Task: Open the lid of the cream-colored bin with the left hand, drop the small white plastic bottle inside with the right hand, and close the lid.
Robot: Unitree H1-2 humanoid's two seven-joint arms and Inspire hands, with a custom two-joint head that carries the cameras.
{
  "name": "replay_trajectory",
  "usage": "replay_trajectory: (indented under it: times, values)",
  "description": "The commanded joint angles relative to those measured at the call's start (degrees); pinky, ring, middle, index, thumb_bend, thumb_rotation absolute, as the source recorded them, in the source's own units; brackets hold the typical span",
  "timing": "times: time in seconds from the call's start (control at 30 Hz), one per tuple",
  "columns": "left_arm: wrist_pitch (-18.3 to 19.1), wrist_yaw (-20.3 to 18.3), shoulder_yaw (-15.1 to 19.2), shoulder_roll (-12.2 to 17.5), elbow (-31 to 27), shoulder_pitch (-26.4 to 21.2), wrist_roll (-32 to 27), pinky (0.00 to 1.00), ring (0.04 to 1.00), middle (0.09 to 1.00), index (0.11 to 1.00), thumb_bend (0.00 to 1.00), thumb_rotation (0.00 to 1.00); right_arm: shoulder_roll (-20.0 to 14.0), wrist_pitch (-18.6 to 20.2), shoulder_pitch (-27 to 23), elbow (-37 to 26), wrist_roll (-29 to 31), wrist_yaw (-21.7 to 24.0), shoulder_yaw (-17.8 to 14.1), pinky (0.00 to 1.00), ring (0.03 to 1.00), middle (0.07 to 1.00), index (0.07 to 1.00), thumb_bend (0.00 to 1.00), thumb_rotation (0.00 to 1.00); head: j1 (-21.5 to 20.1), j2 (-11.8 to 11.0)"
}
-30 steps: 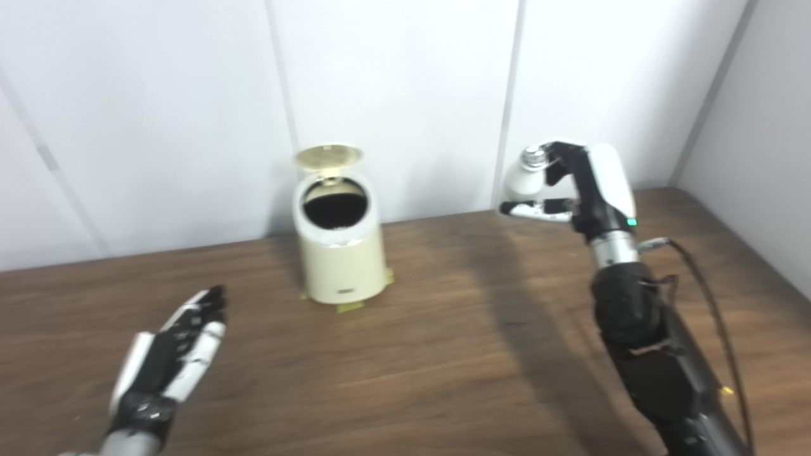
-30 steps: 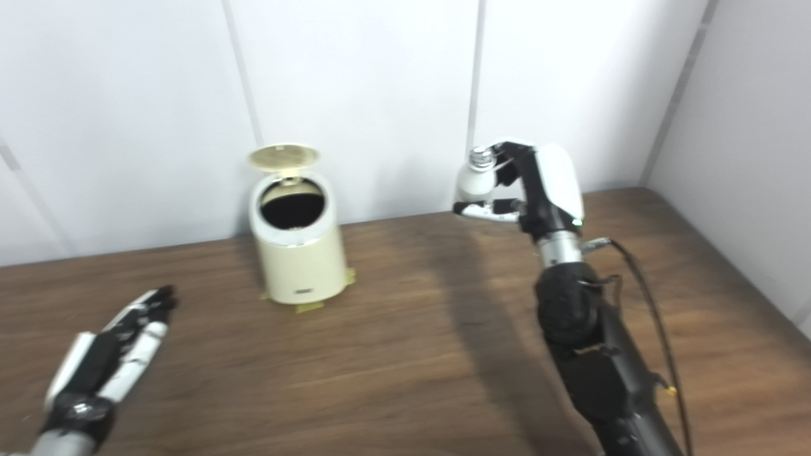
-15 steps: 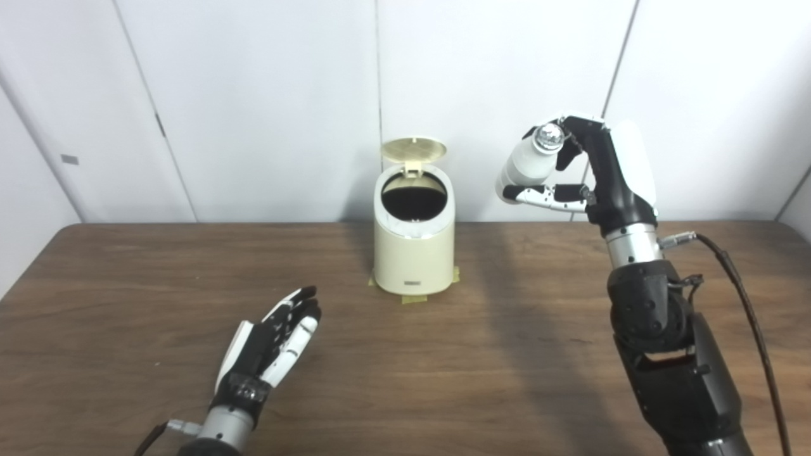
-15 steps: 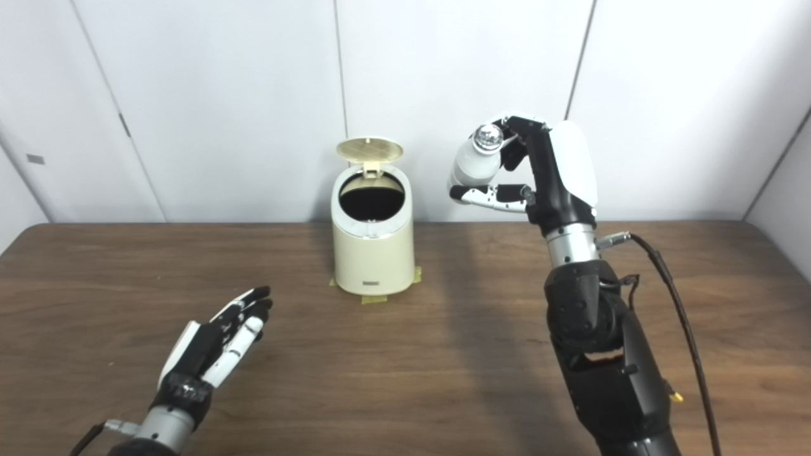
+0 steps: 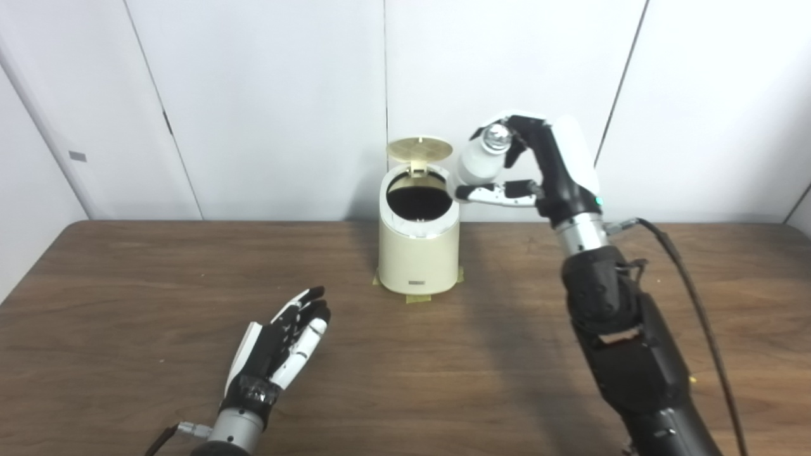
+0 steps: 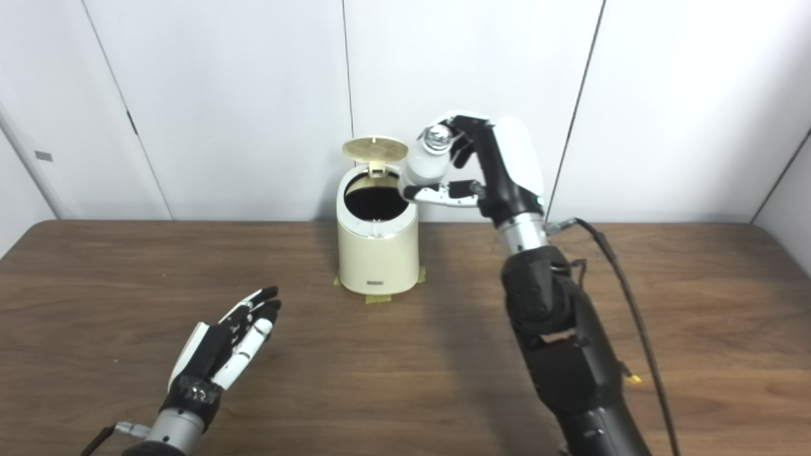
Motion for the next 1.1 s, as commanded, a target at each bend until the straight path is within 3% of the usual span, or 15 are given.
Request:
replay_trajectory:
  times: [0.0,0.5,1.07]
  values:
    - [-1.3,0.6,0.2,-0.1,-1.3,-1.0,0.4,0.86,0.89,0.881,0.921,0.53,0.76,0.5,-2.6,-3.6,-0.3,-0.4,-1.4,0.0,0.36,0.438,0.498,0.481,0.5,0.0,0.2,0.0]
    - [-2.0,0.8,0.3,-0.6,-1.1,-0.6,-0.4,0.84,0.886,0.886,0.915,0.5,0.73,4.2,-4.7,-4.7,5.7,-0.7,-2.5,1.5,0.37,0.439,0.493,0.487,0.5,0.0,0.4,0.2]
    - [-1.4,0.5,0.6,-0.4,-2.1,0.0,-0.8,0.84,0.884,0.882,0.92,0.53,0.73,6.8,-4.4,-6.1,11.0,-1.4,-9.6,0.4,0.36,0.431,0.5,0.486,0.5,0.0,-0.1,0.7]
